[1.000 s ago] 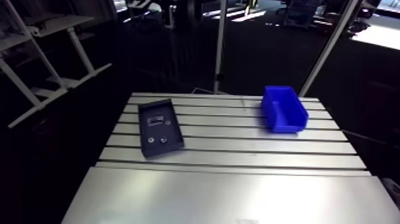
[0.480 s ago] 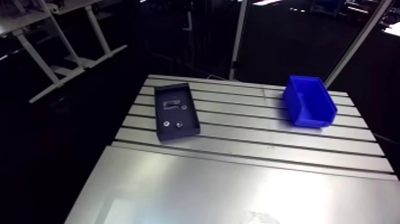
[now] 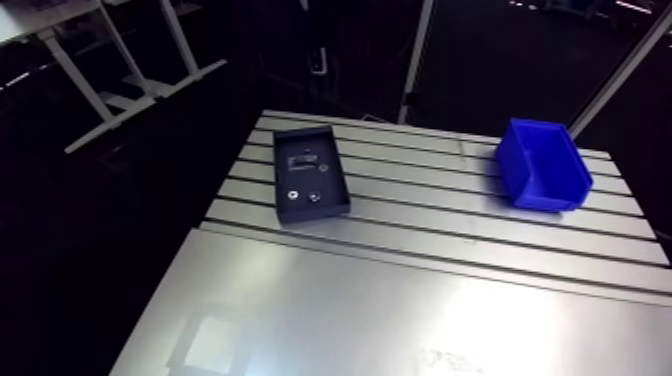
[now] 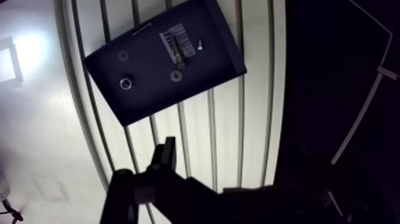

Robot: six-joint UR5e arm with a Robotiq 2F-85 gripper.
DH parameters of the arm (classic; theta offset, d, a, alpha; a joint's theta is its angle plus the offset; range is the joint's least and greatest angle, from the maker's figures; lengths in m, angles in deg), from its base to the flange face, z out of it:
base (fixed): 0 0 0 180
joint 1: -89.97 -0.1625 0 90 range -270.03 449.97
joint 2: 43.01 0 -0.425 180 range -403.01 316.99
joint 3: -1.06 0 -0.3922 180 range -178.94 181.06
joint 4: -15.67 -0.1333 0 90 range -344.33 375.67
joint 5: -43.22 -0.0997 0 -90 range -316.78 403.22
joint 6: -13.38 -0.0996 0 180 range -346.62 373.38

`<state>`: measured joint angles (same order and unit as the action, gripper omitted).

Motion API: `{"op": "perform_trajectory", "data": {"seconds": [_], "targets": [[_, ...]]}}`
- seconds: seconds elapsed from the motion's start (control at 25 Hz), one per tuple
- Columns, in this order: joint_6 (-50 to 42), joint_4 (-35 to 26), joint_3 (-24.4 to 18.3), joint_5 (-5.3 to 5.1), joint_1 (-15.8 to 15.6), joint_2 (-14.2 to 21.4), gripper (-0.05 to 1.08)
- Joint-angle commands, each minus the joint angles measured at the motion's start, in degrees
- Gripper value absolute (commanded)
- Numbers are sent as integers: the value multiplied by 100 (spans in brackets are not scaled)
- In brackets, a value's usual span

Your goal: Pick up the M10 bolt from the tray and put it into the blue bin.

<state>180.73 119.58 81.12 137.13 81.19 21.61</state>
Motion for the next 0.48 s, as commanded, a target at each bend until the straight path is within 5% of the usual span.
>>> {"op": "perform_trajectory", "data": {"seconds": [0.04,0.48], "targets": [[339,204,295,-264,-18,-33,1],[744,854,840,-422,-62,-33,1]]}}
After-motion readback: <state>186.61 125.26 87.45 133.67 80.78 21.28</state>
